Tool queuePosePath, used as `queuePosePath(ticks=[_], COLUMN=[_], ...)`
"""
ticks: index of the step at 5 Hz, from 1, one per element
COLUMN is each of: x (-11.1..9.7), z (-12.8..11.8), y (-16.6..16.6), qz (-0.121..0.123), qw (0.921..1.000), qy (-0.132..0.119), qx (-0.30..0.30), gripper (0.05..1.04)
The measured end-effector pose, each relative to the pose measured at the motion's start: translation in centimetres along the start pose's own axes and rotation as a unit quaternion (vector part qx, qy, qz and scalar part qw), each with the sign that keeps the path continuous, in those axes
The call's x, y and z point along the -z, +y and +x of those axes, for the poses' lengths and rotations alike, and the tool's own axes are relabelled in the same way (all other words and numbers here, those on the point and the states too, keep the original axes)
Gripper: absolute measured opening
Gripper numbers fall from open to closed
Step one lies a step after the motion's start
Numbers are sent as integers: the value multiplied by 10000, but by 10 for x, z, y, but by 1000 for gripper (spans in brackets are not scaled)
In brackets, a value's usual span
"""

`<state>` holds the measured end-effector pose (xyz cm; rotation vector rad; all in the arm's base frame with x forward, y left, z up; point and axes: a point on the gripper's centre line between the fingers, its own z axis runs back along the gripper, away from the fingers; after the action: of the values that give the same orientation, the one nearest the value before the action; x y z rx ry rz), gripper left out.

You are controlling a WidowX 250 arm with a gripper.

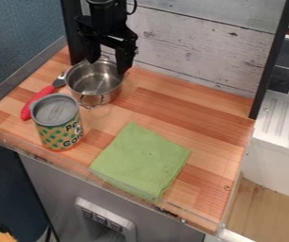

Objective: Move the microfabric cloth on the upper right side of the table

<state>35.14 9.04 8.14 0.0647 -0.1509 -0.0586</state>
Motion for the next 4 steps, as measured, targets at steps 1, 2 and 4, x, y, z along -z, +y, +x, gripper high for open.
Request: queuePosePath(ticks=[1,2,4], x=[11,9,-23], z=[-5,-15,-39], y=[-2,-29,-73], qz=[-56,-112,21], qw=[9999,9997,9985], qy=[159,160,-243], qx=[-24,171,497], gripper=[1001,1001,1001])
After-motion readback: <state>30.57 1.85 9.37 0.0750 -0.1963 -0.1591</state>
